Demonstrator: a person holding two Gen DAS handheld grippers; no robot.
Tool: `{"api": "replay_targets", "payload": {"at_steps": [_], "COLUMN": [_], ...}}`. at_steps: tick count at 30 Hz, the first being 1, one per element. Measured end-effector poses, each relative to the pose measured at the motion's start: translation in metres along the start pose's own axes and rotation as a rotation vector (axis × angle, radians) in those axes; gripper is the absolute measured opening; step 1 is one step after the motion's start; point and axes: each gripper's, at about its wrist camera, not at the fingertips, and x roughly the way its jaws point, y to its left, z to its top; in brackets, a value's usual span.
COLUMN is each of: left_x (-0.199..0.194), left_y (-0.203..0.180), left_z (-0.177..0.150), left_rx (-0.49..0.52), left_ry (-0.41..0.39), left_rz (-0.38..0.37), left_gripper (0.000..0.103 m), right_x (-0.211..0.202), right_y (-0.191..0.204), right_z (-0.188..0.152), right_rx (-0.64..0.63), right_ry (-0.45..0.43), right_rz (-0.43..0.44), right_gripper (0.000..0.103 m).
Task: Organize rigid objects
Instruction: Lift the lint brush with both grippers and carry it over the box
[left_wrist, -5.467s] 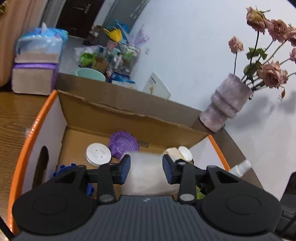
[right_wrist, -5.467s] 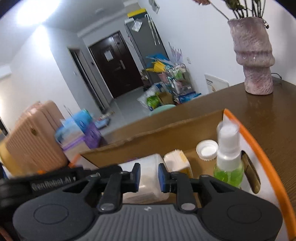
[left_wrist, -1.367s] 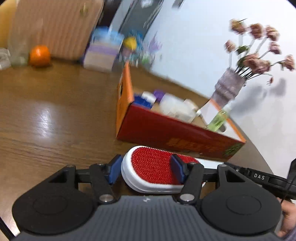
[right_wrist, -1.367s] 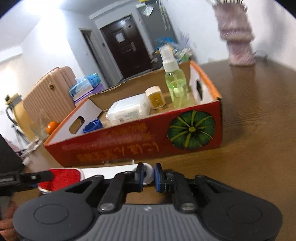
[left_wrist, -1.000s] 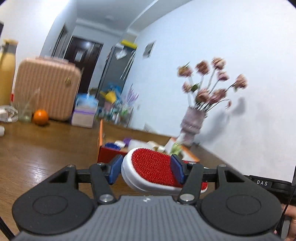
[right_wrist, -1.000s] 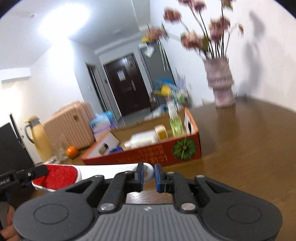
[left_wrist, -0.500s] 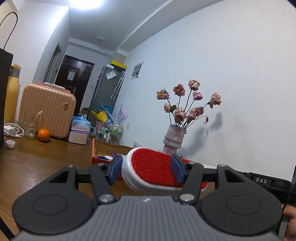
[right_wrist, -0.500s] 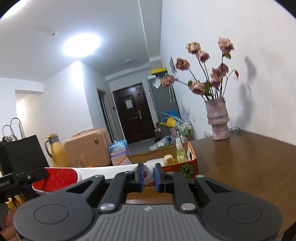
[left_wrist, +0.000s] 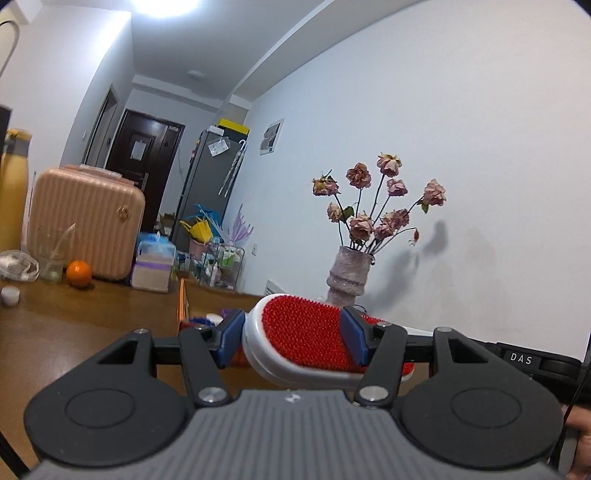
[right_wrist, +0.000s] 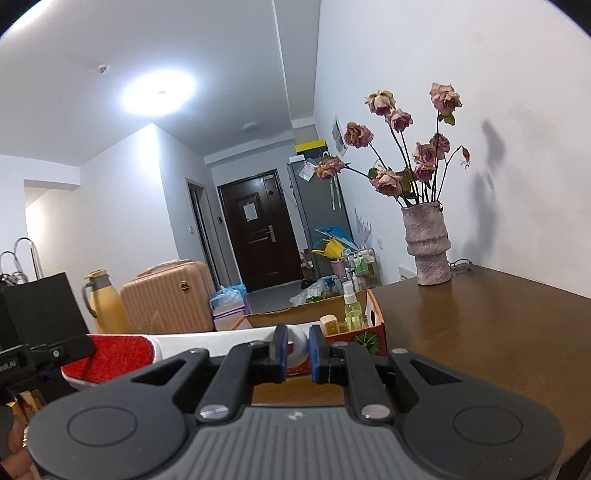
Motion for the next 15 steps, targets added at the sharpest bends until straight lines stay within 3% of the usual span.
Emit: {"api": "replay_targets", "payload": {"at_steps": [9, 15], "left_x": [0.126, 0.230], "left_y": [0.035, 0.081], "left_z": [0.030, 0.030], "left_rx": [0.017, -0.044], "left_ry": [0.022, 0.150], "left_rz": [0.036, 0.044], "left_gripper": [0.057, 0.057], "right_x": [0.132, 0.243], "right_y": [-0.021, -0.048], "right_z": [0.034, 0.037], "right_rx": [0.011, 0.100], "right_ry": [0.045, 0.132], "right_rz": [-0.012, -0.032], "right_gripper": [0.012, 0.013]}}
